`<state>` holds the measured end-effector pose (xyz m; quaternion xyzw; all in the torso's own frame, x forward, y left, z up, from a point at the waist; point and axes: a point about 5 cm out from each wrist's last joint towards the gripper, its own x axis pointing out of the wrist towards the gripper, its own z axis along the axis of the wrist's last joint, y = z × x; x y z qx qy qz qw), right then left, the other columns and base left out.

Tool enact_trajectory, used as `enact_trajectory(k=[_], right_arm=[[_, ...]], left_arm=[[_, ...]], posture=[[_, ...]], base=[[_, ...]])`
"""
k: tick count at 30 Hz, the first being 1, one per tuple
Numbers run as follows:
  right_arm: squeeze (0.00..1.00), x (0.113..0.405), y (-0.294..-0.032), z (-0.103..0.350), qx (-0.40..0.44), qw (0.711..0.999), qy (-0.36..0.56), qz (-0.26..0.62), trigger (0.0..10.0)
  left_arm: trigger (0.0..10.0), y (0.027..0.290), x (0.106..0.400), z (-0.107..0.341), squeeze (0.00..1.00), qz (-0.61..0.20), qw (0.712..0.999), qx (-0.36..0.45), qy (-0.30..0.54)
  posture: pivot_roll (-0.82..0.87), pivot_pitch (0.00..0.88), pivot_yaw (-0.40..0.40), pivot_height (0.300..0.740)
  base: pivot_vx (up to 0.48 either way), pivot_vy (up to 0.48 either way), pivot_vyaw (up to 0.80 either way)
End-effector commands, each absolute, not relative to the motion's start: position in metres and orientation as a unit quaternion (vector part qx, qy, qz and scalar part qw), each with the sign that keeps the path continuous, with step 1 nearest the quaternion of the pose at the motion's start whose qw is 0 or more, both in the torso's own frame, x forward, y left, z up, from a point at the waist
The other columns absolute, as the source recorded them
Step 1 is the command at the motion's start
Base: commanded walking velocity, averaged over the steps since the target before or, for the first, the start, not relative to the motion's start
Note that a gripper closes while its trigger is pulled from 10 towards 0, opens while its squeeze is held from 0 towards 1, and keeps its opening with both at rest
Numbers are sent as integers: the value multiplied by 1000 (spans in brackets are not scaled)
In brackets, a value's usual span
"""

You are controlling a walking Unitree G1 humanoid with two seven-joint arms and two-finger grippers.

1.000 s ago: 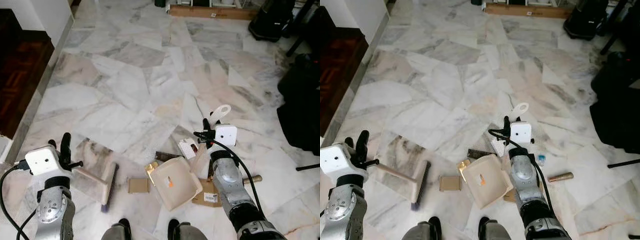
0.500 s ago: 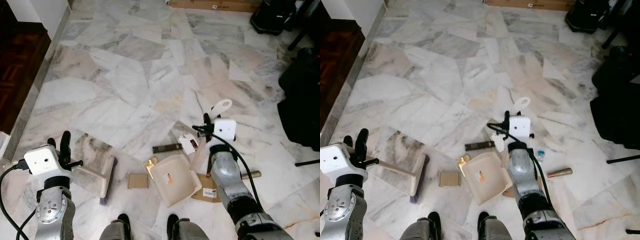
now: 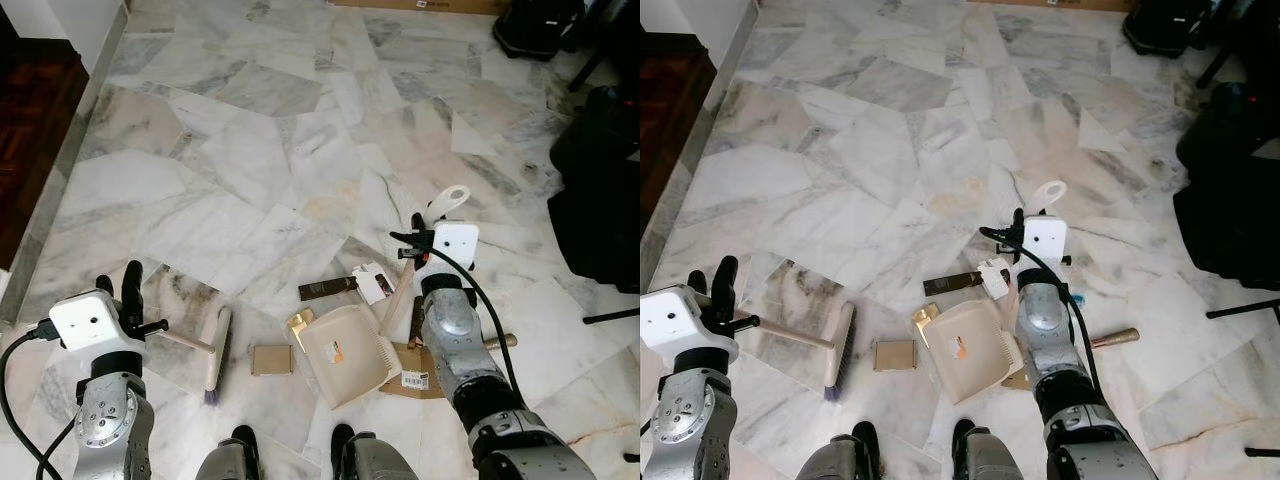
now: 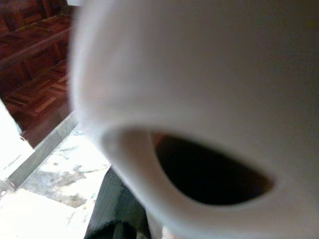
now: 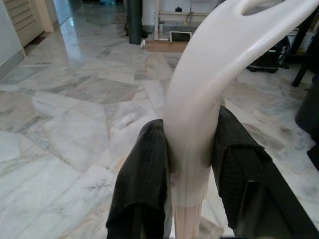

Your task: Sweep floor

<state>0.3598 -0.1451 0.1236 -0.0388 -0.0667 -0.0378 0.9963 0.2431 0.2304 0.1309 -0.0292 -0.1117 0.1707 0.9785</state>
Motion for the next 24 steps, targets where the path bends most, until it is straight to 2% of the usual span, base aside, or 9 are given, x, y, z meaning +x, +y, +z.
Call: enact_trajectory(k=[1,11,24], right_arm=[[0,363,-151,130,-31,995,-74,-51,10000],[0,368,-150,145,16,994,-95,-46,10000],[0,367,-149,141,10,995,-88,-45,10000]], left_arm=[[10000,231,238,126,0,178,979,-25,-100],[10000,230,239,125,0,178,978,-29,-101],[10000,231,239,125,0,181,978,-28,-102]], posture=[[25,316,-84,740],[20,307,-88,740],[20,310,-95,740]], base=[[0,0,0],[0,0,0],[0,0,0]])
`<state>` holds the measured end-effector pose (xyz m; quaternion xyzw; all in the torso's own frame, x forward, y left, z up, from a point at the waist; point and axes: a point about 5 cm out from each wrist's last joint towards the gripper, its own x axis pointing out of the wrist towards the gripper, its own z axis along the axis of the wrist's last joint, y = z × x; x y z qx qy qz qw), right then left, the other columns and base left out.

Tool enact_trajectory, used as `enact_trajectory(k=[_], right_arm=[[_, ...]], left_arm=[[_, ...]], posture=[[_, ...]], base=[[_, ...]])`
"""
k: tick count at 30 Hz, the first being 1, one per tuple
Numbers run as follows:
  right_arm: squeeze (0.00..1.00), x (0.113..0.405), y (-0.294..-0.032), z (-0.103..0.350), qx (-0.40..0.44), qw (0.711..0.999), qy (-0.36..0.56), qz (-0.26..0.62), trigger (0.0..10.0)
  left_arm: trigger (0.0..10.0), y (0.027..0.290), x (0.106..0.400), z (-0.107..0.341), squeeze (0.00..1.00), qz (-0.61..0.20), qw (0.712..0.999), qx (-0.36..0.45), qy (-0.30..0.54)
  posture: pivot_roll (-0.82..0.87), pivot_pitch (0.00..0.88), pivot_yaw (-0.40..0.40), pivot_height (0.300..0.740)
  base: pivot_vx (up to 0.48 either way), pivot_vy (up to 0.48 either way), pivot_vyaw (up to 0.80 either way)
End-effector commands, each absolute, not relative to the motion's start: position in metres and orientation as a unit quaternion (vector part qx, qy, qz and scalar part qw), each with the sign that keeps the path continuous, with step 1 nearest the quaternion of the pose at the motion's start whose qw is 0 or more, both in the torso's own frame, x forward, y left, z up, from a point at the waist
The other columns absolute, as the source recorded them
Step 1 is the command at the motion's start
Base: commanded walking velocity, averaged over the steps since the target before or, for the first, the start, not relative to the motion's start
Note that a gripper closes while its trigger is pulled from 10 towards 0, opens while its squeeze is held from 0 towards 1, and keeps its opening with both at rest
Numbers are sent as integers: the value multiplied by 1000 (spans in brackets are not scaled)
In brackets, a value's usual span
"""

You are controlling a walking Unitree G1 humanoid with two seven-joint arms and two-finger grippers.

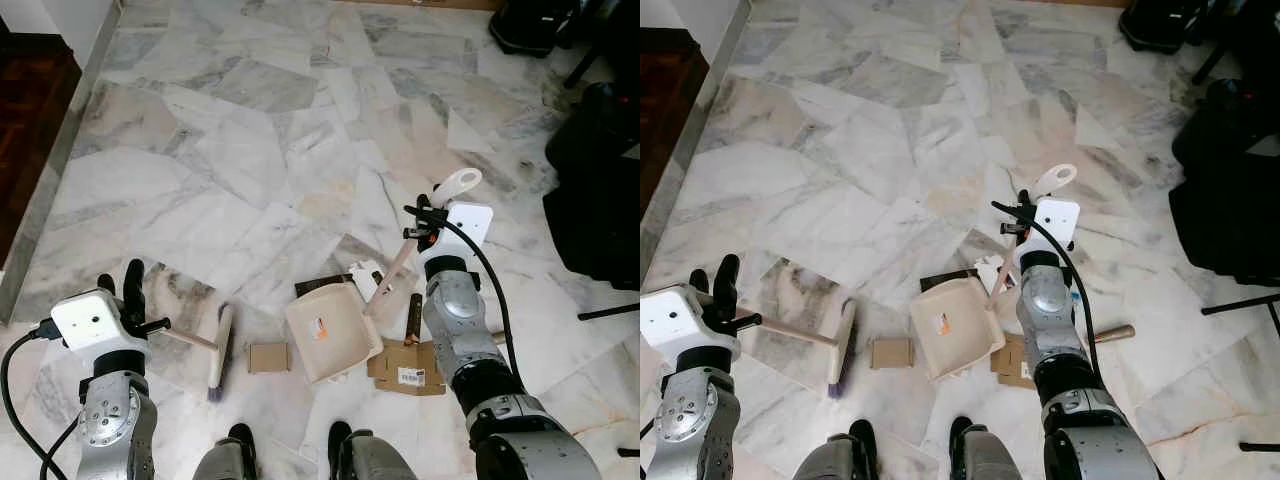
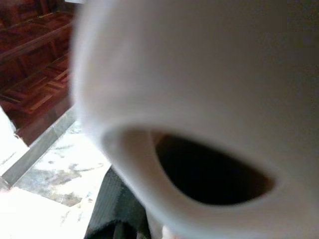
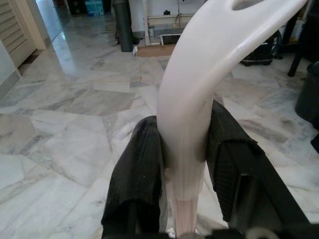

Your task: Sweep floor

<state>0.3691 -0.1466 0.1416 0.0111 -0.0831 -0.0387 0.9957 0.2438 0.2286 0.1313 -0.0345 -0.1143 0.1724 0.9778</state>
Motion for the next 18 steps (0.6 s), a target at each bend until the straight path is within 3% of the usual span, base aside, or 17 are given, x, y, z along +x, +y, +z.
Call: enact_trajectory(k=[1,18], right_arm=[[0,365,-150,136,5,996,-80,-46,10000],[0,358,-143,112,-12,998,-35,-44,10000]], left_arm=[[10000,232,238,126,0,183,977,-27,-102],[10000,237,234,128,0,194,976,-8,-101]], posture=[[23,315,-98,740],[32,327,-104,740]], base=[[0,0,0],[0,0,0]])
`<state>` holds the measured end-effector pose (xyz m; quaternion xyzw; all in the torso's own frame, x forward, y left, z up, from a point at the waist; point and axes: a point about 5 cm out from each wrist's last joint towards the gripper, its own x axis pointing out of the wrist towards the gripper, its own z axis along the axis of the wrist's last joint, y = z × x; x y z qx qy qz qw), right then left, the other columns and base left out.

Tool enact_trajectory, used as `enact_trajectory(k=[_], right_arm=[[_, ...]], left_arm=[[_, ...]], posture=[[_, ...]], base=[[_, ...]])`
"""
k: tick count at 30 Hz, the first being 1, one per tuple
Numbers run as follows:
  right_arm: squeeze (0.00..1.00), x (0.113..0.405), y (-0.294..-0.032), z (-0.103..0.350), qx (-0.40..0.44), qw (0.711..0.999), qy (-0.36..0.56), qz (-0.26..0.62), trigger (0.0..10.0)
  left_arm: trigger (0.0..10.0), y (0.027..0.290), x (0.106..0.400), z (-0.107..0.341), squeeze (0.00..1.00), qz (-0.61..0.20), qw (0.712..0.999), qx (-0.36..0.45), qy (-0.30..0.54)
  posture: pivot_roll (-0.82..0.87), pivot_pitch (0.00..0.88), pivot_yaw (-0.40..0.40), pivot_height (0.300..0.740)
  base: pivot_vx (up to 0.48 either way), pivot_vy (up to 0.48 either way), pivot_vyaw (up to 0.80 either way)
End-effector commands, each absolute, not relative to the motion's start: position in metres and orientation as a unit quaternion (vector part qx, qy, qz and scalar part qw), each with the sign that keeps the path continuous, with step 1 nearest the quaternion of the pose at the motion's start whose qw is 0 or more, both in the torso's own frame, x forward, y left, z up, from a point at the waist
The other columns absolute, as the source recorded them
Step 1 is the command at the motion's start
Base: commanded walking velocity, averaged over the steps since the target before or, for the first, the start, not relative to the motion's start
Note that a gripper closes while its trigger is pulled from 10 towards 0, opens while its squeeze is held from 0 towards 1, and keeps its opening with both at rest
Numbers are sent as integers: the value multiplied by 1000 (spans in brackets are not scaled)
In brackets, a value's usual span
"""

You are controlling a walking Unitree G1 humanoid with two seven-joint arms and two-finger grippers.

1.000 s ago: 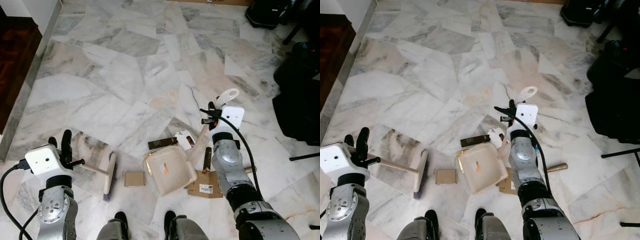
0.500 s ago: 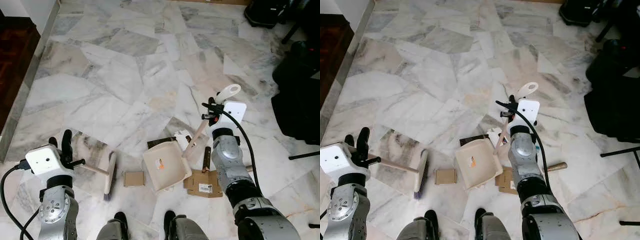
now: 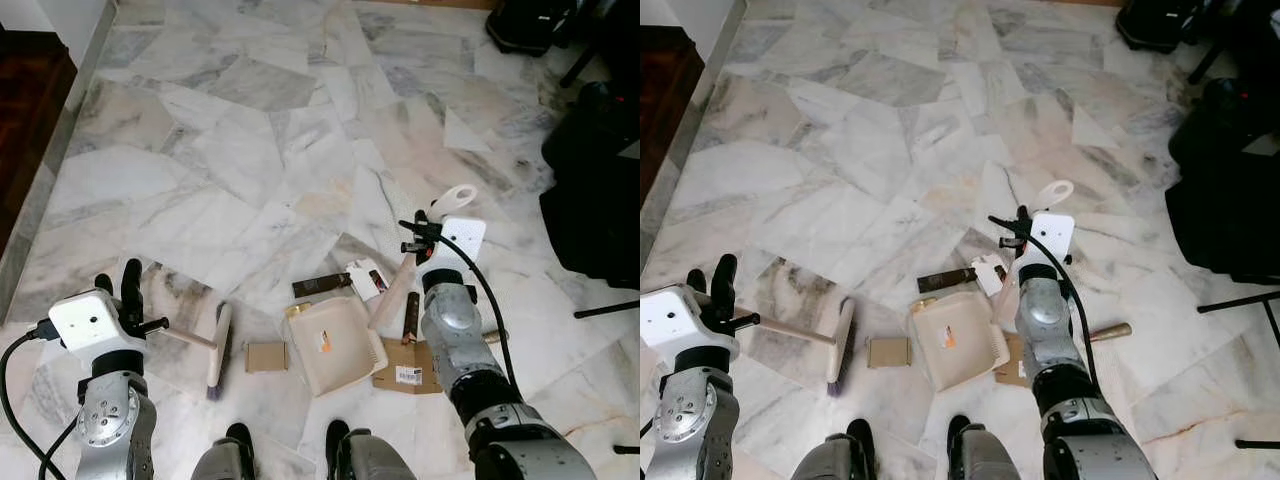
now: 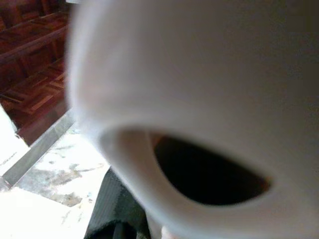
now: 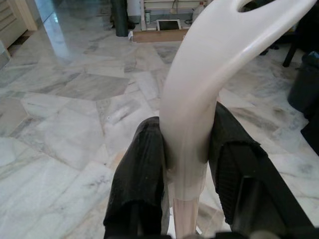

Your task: Sweep floor

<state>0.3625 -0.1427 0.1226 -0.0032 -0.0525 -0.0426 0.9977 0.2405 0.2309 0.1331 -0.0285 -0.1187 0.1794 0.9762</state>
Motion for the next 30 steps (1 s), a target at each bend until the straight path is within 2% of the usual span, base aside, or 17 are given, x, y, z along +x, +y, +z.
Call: enact_trajectory(k=[1,7,15,23,30], right_arm=[[0,358,-142,110,-15,999,-31,-42,10000],[0,358,-142,108,-20,998,-25,-50,10000],[0,358,-138,109,-31,998,-29,-38,10000],[0,358,-139,109,-32,998,-25,-41,10000],[0,359,-138,110,-31,998,-26,-41,10000]], left_arm=[[10000,240,232,127,0,201,975,-3,-96],[10000,245,226,125,0,199,977,27,-69],[10000,239,225,115,0,180,983,23,-20],[10000,232,224,114,0,161,986,-29,20],[10000,232,236,115,0,171,983,-71,0]], posture=[[35,328,-103,740],[40,329,-100,740],[37,326,-98,740],[51,318,-94,740],[35,307,-92,740]], base=[[0,0,0],[0,0,0],[0,0,0],[0,0,0],[0,0,0]])
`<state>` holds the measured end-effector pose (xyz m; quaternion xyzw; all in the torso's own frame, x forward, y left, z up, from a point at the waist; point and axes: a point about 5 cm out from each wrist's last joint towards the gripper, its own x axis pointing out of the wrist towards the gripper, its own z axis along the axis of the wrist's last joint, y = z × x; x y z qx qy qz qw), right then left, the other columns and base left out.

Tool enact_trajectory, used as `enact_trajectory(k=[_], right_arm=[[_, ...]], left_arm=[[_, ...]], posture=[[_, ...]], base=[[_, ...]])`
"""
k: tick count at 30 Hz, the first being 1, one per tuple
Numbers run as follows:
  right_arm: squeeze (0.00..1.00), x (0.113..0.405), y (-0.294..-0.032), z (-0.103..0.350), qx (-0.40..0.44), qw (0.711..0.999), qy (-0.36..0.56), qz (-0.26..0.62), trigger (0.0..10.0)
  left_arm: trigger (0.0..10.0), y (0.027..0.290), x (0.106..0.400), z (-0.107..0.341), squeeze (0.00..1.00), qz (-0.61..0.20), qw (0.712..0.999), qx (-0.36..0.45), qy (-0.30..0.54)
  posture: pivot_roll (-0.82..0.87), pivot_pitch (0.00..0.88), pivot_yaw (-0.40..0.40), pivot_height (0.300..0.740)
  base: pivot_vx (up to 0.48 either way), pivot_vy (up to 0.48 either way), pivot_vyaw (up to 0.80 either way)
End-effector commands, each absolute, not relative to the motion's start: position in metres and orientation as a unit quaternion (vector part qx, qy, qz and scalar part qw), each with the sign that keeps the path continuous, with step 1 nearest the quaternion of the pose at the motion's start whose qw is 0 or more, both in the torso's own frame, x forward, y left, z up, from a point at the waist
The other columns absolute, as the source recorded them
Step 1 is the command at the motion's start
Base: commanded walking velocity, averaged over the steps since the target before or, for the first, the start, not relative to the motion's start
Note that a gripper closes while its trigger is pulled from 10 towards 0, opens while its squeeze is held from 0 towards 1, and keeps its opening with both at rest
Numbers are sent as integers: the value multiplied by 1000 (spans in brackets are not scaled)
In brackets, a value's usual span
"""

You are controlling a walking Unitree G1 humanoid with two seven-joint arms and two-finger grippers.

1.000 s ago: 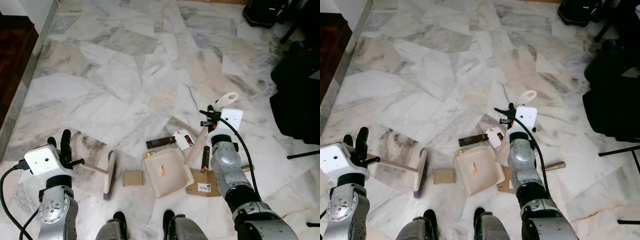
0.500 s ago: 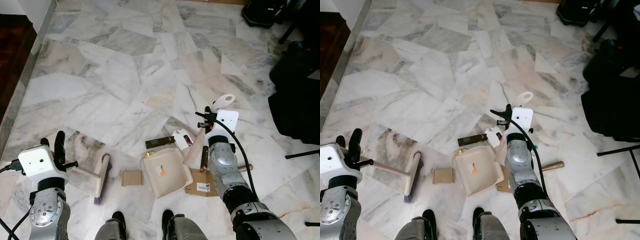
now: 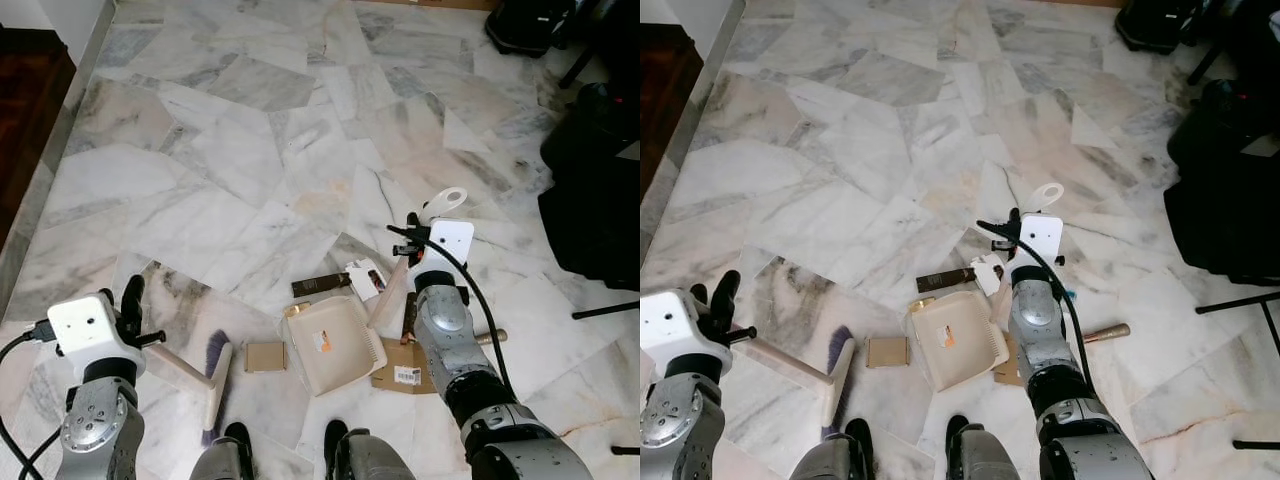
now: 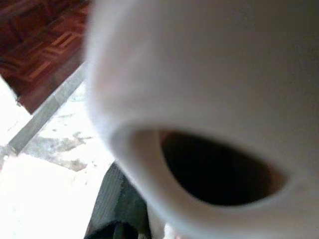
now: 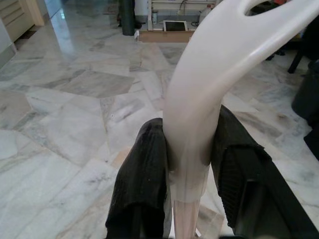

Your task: Sweep floor

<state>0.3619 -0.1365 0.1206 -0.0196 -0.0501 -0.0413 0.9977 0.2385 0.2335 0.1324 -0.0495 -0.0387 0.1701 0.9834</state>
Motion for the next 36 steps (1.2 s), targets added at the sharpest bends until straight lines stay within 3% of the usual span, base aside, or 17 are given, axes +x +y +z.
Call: enact_trajectory(k=[1,15,28,36], right_arm=[[0,359,-139,110,-31,998,-26,-42,10000],[0,358,-139,107,-31,998,-18,-41,10000],[0,358,-135,105,-31,999,-11,-35,10000],[0,357,-132,103,-31,999,-7,-32,10000]], left_arm=[[10000,232,237,115,0,170,983,-73,-1],[10000,235,254,115,0,172,961,-215,0],[10000,244,266,145,0,174,899,-396,-72],[10000,249,261,155,0,167,894,-406,-92]], posture=[[35,307,-92,740],[31,322,-93,740],[43,320,-88,740],[52,320,-87,740]], base=[[0,0,0],[0,0,0],[0,0,0],[0,0,0]])
